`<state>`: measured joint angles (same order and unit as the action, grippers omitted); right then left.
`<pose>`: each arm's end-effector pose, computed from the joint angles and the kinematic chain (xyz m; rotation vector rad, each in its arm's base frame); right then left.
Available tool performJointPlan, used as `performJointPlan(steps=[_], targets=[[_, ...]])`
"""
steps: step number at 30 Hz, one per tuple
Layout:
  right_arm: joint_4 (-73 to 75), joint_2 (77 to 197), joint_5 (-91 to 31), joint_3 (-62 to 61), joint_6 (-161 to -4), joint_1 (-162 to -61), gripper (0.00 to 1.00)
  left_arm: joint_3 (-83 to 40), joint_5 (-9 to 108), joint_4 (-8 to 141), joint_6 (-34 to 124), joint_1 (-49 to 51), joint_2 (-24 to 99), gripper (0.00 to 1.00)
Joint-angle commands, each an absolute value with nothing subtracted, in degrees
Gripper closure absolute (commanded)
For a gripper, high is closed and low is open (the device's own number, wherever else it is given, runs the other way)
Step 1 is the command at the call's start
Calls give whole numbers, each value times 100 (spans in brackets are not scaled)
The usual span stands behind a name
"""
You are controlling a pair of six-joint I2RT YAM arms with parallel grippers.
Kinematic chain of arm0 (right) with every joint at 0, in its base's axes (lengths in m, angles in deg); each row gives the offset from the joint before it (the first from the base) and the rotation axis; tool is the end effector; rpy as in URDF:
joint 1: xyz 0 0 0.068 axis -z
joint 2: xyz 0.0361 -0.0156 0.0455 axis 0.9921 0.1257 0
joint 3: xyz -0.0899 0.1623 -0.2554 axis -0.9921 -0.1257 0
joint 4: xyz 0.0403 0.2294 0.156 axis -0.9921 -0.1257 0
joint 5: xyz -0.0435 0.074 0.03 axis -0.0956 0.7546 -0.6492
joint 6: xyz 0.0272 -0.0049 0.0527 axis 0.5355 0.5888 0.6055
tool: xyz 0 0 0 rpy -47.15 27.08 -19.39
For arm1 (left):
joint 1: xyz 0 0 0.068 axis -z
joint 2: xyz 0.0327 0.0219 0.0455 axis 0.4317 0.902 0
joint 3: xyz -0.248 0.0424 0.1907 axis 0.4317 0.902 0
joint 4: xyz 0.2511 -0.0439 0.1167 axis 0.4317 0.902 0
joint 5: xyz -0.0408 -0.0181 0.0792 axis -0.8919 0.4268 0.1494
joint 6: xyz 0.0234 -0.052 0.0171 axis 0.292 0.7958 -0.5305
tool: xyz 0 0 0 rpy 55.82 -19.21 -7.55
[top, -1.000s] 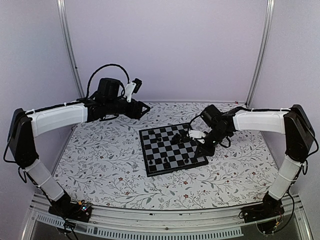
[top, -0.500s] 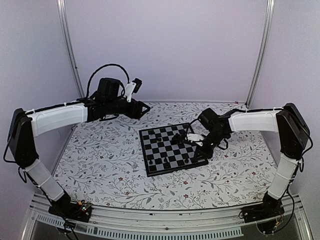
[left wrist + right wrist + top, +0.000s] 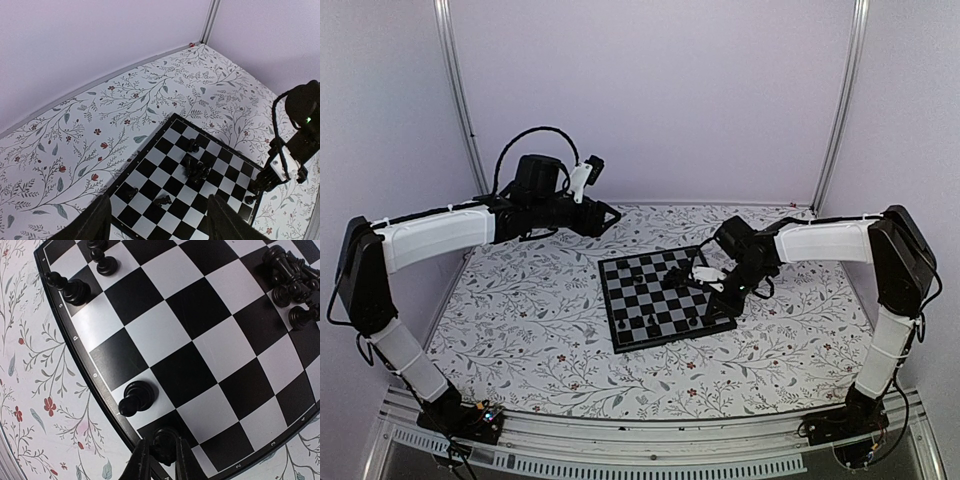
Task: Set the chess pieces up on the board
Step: Place the chess piece on the chessboard.
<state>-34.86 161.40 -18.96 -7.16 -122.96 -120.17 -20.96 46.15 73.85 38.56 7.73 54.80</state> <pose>0.2974 0.2445 0.1914 -1.6886 2.2587 0.4682 0.3378 -0.2323 0.3297 0.6220 1.9824 -0.6240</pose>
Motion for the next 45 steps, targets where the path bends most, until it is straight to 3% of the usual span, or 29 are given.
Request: performJointPlan(steps=[1,7,11,13,15,21,26,29,33,39,45], targets=[[-3518,16208,-1844,-608,-12277,-12030,89,-2241,4544,7416,3801,703,5581,33],[-3552,16228,-1842,-604,-12286,-12031,87,-2249,4532,7415,3802,704,5581,33],[-3595,16179,-1861,-555,-12272,-12026,77,-2249,4542,7422,3803,703,5579,33],[-3603,16096,-1918,-506,-12216,-12030,66,-2249,4534,7420,3801,708,5586,33],[-3653,15981,-1939,-413,-12176,-12018,61,-2249,4525,7418,3802,703,5597,33],[-4098,15648,-1652,-20,-12267,-11920,59,-2251,4538,7418,3798,703,5690,33],[-3981,15078,-1599,-400,-12502,-11744,59,-2370,4791,7571,3690,703,6011,33],[-3726,14695,-1354,-856,-12496,-11289,59,-2828,5072,8212,3732,712,6395,43],[-3180,14205,-1066,-1547,-12352,-10606,59,-3418,5313,8872,3806,751,6817,48],[-2457,13655,-710,-2356,-12225,-10108,60,-4333,4803,10106,2799,781,7598,48],[-2284,13628,-543,-2472,-12274,-10026,60,-4174,4806,10225,1624,774,7841,46]])
